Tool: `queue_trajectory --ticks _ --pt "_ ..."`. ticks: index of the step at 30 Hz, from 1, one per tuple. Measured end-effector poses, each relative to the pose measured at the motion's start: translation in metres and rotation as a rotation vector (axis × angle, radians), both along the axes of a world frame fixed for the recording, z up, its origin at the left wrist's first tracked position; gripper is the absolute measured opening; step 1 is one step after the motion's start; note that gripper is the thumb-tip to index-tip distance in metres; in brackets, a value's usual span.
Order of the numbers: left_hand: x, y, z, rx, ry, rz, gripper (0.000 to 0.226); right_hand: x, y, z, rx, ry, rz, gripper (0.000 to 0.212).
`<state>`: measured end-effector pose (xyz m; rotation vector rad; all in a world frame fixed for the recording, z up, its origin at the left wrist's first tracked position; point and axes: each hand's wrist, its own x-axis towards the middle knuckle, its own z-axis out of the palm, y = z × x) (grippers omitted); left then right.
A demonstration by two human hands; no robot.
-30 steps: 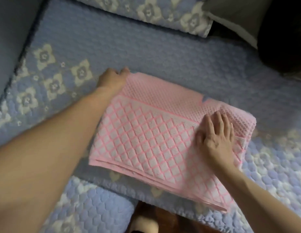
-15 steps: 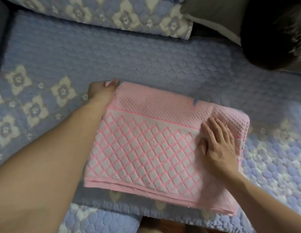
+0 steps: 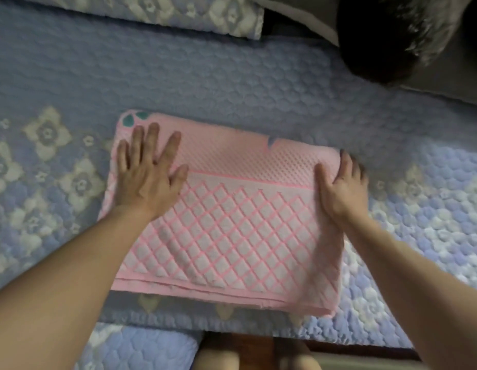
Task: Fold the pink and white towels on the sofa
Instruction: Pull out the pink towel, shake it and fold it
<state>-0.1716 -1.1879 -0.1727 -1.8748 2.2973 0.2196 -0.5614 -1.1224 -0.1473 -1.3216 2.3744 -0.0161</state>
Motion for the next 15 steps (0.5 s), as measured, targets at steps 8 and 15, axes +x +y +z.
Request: queue_trajectory --ticks 8,15 --pt "-0.087 0.026 0.053 0.185 0.23 0.278 0.071 -0.005 0.009 0.026 -0.2 -0.535 -0.349 0.06" --pt "-0.135 0.093 0.007 0.071 0.002 -0.072 0.067 0.006 0.073 0.012 -0.167 -0.85 -0.462 0.063"
